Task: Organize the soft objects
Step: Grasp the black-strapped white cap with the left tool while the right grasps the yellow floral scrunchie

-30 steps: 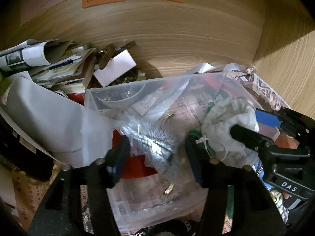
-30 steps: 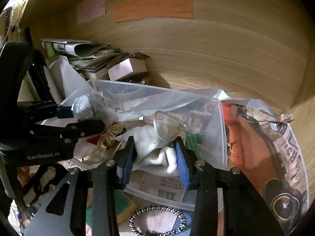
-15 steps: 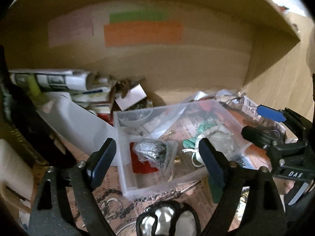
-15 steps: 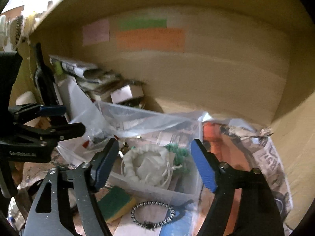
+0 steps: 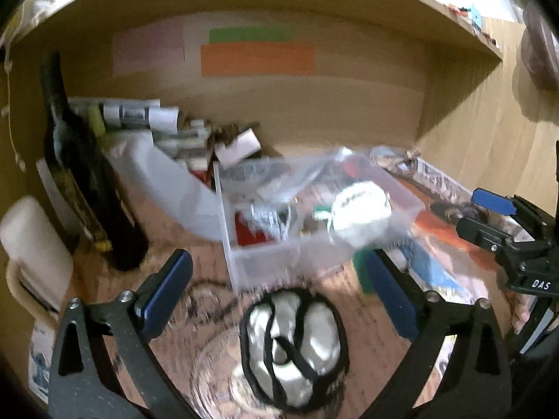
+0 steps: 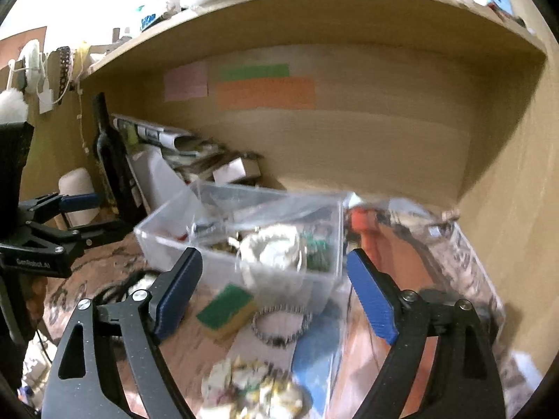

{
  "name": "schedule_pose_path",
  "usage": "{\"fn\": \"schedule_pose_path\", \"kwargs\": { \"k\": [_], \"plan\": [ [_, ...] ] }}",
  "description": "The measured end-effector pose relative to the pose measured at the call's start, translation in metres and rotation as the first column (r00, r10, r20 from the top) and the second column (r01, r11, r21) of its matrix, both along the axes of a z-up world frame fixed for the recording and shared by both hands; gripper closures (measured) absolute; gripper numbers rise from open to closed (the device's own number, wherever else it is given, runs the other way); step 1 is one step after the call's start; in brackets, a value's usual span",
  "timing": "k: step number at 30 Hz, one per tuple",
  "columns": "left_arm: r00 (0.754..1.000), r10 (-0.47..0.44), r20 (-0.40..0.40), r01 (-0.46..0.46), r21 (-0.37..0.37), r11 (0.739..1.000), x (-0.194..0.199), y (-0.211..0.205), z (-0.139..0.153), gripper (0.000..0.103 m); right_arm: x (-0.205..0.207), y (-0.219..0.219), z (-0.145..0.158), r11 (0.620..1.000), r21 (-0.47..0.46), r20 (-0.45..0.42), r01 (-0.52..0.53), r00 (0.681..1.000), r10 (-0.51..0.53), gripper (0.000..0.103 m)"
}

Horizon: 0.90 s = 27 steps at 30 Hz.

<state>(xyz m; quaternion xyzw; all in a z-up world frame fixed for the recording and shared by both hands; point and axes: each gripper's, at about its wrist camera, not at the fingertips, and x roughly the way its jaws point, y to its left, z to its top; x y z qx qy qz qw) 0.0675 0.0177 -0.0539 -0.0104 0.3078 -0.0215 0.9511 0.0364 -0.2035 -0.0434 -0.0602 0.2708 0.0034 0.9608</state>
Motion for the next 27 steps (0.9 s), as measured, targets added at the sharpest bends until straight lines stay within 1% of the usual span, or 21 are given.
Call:
{"fn": "schedule_pose_path", "kwargs": {
  "k": [5,10,14,16,18,19,20,21,22,23,25,26,27],
  "plan": [
    [0.996,-0.007,-0.085,0.006,-0.009,1.0,-0.007,-0.004,-0.031,0.002,-0.014,-0.006,-0.028,0.999,0.027,-0.088,0.03,0.996,-0.028,0.02],
    [0.983,-0.022,-0.184,0.014,-0.043,0.999,-0.008,-0.008,-0.064,0.002,-0.023,-0.007,-0.058,0.999,0.042,-0.187,0.035,0.982,-0.027,0.02],
    [0.975,-0.01,-0.222,0.007,-0.014,1.0,-0.006,-0.014,-0.084,0.002,-0.026,-0.005,-0.071,0.998,0.06,-0.235,0.026,0.972,-0.011,0.02],
    [0.97,-0.007,-0.242,0.0,-0.028,1.0,-0.004,-0.014,-0.091,0.002,-0.025,-0.001,-0.078,0.998,0.058,-0.254,0.022,0.967,-0.007,0.02],
    [0.972,0.003,-0.237,-0.013,-0.041,0.999,-0.003,-0.013,-0.094,0.002,-0.024,0.0,-0.084,0.998,0.054,-0.271,0.021,0.963,-0.005,0.02],
    [0.974,0.012,-0.227,-0.022,-0.041,0.999,-0.002,-0.013,-0.093,0.002,-0.024,0.0,-0.086,0.999,0.048,-0.271,0.024,0.963,-0.01,0.022],
    [0.975,0.015,-0.221,-0.026,-0.043,0.999,-0.001,-0.014,-0.093,0.002,-0.023,0.001,-0.088,0.999,0.037,-0.267,0.029,0.964,-0.018,0.028],
    [0.976,0.017,-0.215,-0.029,-0.053,0.998,-0.001,-0.014,-0.094,0.004,-0.023,0.002,-0.088,0.999,0.032,-0.265,0.03,0.964,-0.021,0.031],
    [0.977,0.02,-0.212,-0.033,-0.058,0.998,0.0,-0.014,-0.095,0.009,-0.023,0.001,-0.088,0.999,0.033,-0.262,0.03,0.965,-0.02,0.037],
    [0.978,0.02,-0.209,-0.033,-0.056,0.998,0.0,-0.015,-0.095,0.012,-0.023,0.0,-0.087,0.999,0.043,-0.262,0.03,0.965,-0.018,0.047],
    [0.98,0.017,-0.197,-0.027,-0.05,0.998,-0.003,-0.017,-0.094,0.021,-0.023,-0.002,-0.086,0.998,0.054,-0.261,0.032,0.965,-0.017,0.057],
    [0.981,0.018,-0.193,-0.028,-0.048,0.998,-0.003,-0.016,-0.094,0.022,-0.023,-0.003,-0.086,0.998,0.058,-0.261,0.033,0.965,-0.017,0.062],
    [0.982,0.02,-0.189,-0.029,-0.048,0.998,-0.004,-0.016,-0.093,0.026,-0.023,-0.004,-0.085,0.997,0.063,-0.26,0.035,0.965,-0.017,0.064]
  ]
}}
